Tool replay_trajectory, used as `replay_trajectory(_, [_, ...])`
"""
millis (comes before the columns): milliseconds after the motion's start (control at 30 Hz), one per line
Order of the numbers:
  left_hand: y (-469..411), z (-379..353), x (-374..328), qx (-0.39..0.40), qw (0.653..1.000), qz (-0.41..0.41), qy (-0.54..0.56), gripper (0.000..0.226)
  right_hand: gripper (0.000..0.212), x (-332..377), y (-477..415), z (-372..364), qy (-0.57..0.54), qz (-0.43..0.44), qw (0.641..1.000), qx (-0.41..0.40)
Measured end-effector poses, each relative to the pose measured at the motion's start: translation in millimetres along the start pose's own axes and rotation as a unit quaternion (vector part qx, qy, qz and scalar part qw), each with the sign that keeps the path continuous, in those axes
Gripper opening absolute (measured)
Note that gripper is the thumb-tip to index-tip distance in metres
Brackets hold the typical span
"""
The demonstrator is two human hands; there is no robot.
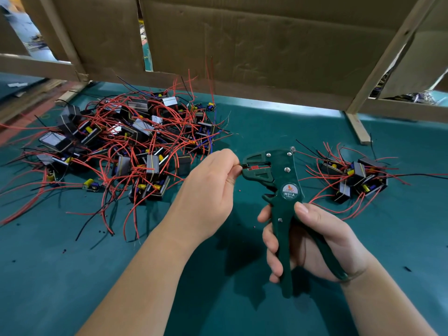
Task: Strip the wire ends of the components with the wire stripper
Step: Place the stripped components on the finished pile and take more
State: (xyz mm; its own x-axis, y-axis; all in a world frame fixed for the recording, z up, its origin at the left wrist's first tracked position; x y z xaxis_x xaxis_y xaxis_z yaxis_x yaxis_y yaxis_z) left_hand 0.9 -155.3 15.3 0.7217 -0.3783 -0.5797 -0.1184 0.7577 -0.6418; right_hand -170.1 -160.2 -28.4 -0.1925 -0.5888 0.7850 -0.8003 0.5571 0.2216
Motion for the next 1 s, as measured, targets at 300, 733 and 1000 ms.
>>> replay_trajectory(300, [1.0,-1.2,0.4,-0.006,1.0,-0.007,-0.018,0.017,0.048,0.9,-0.1,0.7,0.003,0.003,1.0,-0.005])
replay_trajectory(733, [0.8,-0.8,-0.2,-0.01,1.0,-0.011,-0.014,0.018,0.046,0.5,0.0,-1.0,-0.002,0.007,1.0,0.002])
replay_trajectory(1000, [3.9,-1.1,4.8,-0.023,0.998,0.025,0.046,0.006,0.054,-1.5,-3.6,-2.7,-0.008,0.03,0.998,-0.047])
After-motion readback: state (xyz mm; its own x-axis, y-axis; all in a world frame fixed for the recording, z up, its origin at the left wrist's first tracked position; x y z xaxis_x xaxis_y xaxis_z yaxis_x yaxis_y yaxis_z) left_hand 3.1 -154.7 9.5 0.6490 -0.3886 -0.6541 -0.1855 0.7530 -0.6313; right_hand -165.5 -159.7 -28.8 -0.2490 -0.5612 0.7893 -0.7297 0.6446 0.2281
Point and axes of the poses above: each hand's wrist, its own y-axis away from the middle knuckle, its own z-axis out of the back of the hand, x = y × z, the point moved 4 cm from there along -y, towards the middle knuckle, and after that the axes turned 8 degrees about -x, right-handed, at the moved point
